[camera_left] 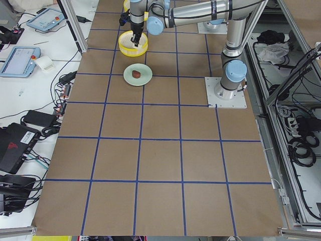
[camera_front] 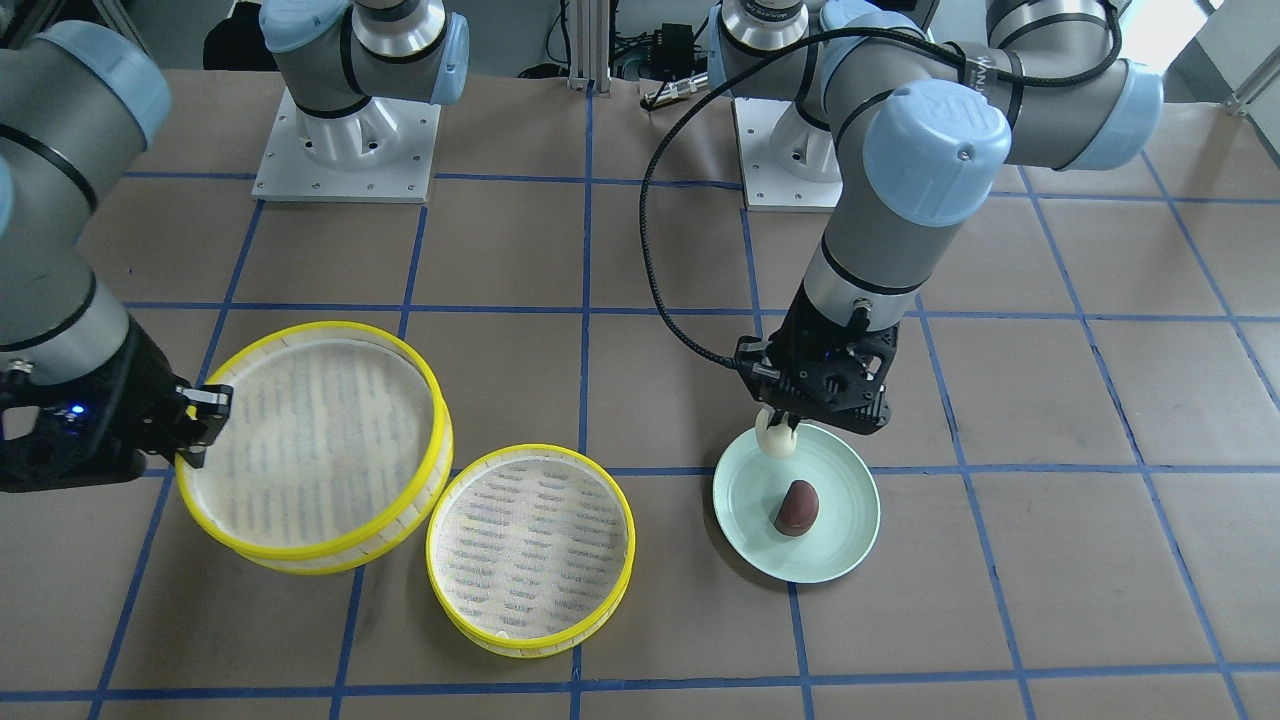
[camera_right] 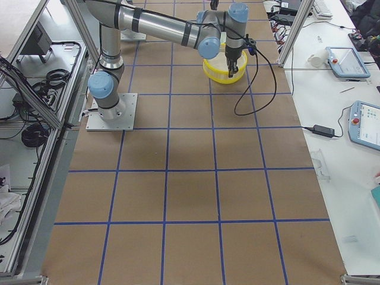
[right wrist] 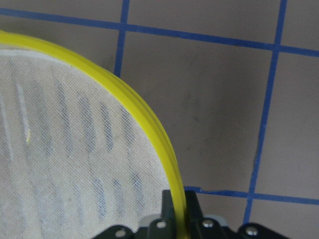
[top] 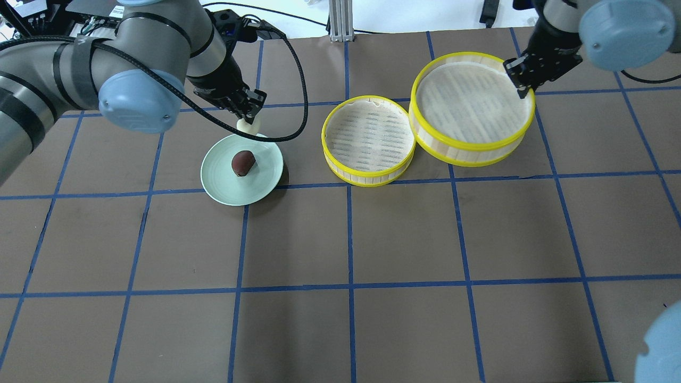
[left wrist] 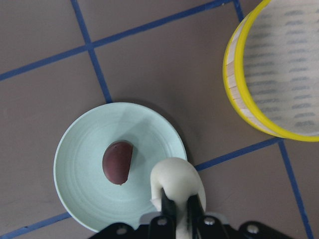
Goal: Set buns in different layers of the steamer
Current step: 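Place the white bun into the lower steamer tier with the left gripper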
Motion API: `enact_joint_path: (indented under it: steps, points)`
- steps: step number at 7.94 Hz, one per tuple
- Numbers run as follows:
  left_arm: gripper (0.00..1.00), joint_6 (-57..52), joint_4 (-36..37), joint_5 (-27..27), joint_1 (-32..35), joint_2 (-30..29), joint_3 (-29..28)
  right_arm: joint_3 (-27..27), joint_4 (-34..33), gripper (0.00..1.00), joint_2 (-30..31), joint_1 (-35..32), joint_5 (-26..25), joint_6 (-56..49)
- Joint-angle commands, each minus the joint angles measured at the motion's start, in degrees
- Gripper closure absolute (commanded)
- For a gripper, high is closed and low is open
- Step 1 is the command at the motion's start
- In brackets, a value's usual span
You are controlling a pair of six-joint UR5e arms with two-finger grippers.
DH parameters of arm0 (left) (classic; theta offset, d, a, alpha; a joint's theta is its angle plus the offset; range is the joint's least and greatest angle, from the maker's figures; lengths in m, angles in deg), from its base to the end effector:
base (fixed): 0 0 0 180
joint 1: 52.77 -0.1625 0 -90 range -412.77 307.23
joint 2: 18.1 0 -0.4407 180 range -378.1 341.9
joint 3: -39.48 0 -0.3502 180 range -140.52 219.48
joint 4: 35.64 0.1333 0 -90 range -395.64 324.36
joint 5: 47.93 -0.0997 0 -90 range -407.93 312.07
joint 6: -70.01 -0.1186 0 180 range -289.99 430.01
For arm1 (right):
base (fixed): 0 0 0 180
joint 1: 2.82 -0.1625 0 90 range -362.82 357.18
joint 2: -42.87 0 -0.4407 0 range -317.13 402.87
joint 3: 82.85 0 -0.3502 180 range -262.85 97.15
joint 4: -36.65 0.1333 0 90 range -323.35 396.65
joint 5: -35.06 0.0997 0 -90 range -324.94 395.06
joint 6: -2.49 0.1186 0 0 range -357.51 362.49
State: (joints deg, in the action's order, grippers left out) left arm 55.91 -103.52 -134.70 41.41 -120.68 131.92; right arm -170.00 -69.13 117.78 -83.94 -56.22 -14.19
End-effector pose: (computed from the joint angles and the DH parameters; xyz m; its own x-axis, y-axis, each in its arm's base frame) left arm -0.1795 -0.5361 0.3967 -0.9476 0.3184 0.0241 0.3126 0.9405 -0.1335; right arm 0.0421 -0.5772 0.4016 -0.9902 -0.1339 0.0391 -0.1359 0.9893 -0.0527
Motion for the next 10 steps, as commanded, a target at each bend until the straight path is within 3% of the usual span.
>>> enact_joint_path:
  steps: [1, 4, 7, 9, 10]
  points:
    - [1.0, 1.78, 7.82, 4.49, 4.07, -3.05, -0.51, 2.78, 6.72, 1.0, 1.64, 5.09, -2.49, -5.65]
    - [1.0, 7.23, 19.23, 7.04, 10.31, -9.72, -0.77, 2.16, 6.55, 1.0, 1.55, 5.28, -4.09, -6.26]
    - [1.0, 9.78, 26.28, 12.3, 10.93, -15.61, -2.95, 1.99, 6.46, 1.0, 1.29, 5.37, -3.56, -6.17]
    - [1.0, 12.41, 27.01, 13.47, 12.08, -19.41, -4.9, 1.99, 6.29, 1.0, 0.94, 5.37, -4.34, -6.26]
    - [0.95, 12.34, 27.01, 13.47, 12.17, -20.29, -4.73, 1.99, 6.2, 1.0, 0.85, 5.37, -4.35, -6.35]
